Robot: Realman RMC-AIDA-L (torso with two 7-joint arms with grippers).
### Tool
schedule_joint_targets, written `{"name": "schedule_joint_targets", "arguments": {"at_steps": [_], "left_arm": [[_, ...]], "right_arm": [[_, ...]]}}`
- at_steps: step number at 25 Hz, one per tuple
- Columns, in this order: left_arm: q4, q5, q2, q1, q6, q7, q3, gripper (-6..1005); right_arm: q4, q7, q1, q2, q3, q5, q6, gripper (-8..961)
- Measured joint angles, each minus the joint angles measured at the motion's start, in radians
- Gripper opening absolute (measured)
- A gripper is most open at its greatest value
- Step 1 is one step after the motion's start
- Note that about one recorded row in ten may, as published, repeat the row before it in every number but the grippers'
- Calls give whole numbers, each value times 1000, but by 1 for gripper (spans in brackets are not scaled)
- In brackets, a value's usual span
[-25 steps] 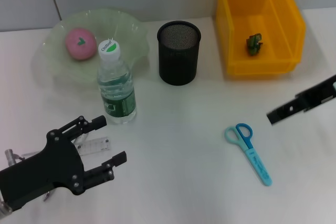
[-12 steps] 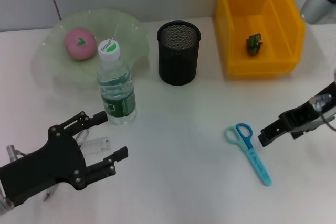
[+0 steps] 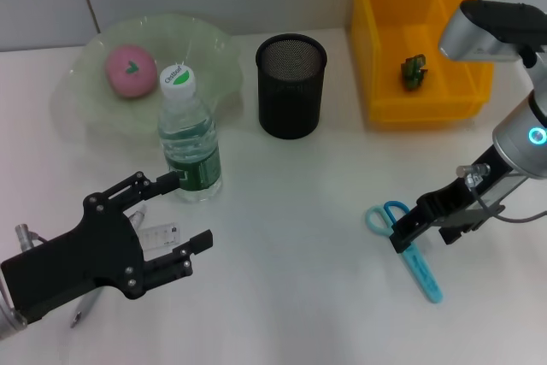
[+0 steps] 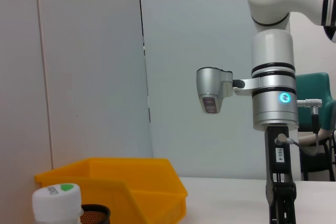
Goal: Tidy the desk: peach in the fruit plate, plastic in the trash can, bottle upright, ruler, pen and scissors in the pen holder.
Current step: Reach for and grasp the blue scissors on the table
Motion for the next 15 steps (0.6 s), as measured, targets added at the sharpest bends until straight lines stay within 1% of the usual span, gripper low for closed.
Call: {"name": "schedule_joint_targets", "arguments": {"at_steps": [15], "left_arm": [[1,5,2,0,2,0,0,786]], "right_arm": [[21,0,12,-3,-6,-41,49,818]]}}
